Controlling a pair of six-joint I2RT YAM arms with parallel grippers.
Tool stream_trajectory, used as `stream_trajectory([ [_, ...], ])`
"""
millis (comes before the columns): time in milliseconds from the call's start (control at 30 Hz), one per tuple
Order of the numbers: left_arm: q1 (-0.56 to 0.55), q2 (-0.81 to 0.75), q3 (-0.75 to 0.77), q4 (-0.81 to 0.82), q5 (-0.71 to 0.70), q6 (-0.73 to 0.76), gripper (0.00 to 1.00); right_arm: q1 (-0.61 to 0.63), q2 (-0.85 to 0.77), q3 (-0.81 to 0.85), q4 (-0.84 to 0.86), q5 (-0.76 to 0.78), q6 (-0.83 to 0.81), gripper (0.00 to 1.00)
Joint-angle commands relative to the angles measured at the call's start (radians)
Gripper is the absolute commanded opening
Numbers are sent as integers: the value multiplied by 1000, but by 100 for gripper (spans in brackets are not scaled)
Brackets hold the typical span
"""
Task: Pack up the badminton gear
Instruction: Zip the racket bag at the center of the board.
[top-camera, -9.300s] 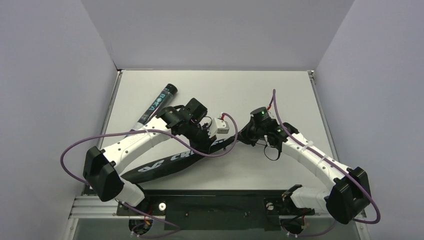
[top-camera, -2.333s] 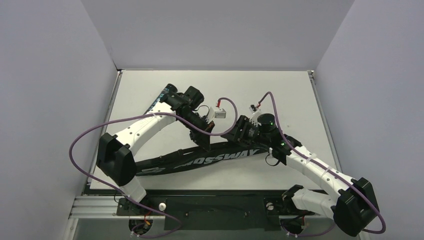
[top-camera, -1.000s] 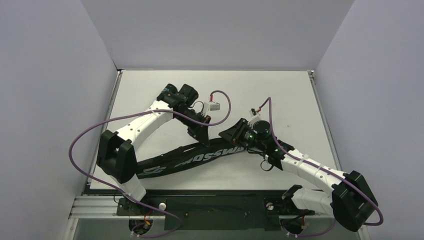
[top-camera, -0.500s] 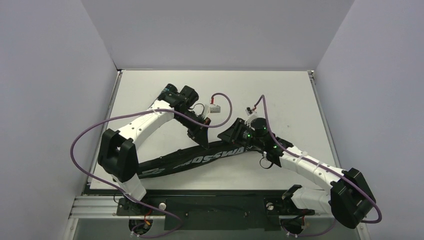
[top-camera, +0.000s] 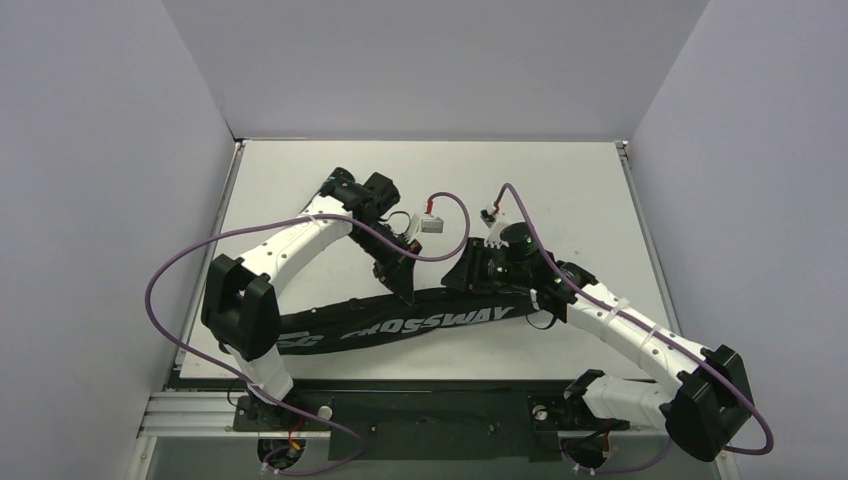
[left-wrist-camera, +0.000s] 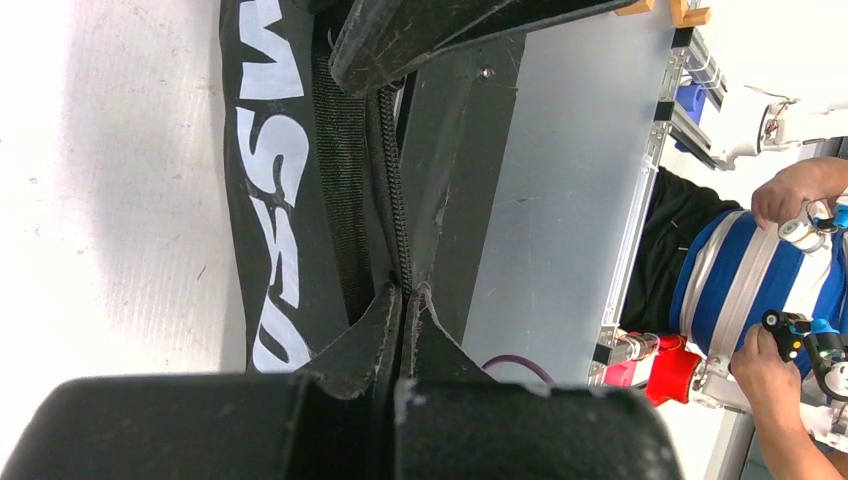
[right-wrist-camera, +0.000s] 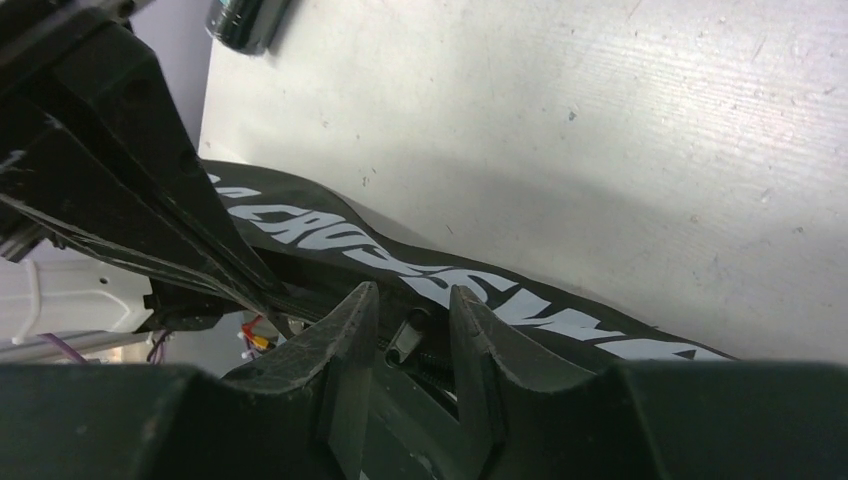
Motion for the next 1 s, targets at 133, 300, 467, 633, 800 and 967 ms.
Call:
stream_trajectory([
  [133, -4, -21, 59, -36, 96, 26, 0, -11, -38, -47, 41, -28, 30, 29],
  [300, -3, -22, 63, -36, 94, 23, 0, -11, -39, -99, 151, -50, 94, 29],
  [467, -4, -17, 67, -37, 90, 21, 0, -10, -39, -115, 185, -57, 108, 26],
  [633, -4, -14, 74, -41, 84, 21, 0, -11, -31, -122, 205, -62, 118, 21],
  [800, -4, -8, 84, -42, 82, 19, 0, -12, -34, -133, 213, -59, 125, 15],
  [967, -4, -4, 93, -46, 81, 18, 0, -20, -41, -141, 213, -52, 129, 8],
])
